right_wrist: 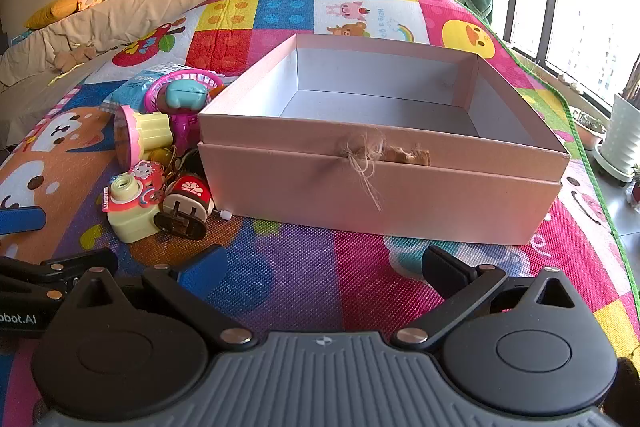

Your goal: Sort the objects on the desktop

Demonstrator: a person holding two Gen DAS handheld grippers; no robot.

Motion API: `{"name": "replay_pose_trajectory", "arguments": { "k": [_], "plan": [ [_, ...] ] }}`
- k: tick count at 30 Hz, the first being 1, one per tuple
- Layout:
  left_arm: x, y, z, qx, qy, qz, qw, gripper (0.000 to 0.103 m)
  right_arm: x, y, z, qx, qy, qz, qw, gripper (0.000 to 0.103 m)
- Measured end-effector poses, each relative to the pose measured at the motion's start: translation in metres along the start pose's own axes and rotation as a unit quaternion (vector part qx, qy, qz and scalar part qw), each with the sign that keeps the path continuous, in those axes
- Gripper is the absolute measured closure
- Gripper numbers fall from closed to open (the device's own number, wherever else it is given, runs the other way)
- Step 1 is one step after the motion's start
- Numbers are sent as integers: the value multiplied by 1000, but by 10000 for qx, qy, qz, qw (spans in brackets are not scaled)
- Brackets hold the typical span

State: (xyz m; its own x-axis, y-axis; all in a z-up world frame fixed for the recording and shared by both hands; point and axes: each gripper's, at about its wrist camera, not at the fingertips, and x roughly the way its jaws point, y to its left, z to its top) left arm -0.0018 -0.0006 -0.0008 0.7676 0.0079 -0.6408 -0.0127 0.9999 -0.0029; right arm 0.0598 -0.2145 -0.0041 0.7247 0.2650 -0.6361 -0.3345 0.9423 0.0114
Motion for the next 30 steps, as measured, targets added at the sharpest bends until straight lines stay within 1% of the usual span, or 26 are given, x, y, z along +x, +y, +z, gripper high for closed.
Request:
{"name": "replay_pose_trajectory", "arguments": {
  "k": [4,7,21,30],
  "plan": [
    [0,-2,0,47,-1,33,10000,0,-1,-4,-1,77,-8,55,10000,0],
    [1,0,2,33,9,27,10000,0,0,2,1,5,-2,-7,10000,0],
    [3,3,1,94,-2,42,9999,0,-1,-1,-1,72,-19,24,10000,0],
    [1,0,-2,63,-29,39,10000,0,0,4,-1,41,-23,-21,10000,0]
  ]
}}
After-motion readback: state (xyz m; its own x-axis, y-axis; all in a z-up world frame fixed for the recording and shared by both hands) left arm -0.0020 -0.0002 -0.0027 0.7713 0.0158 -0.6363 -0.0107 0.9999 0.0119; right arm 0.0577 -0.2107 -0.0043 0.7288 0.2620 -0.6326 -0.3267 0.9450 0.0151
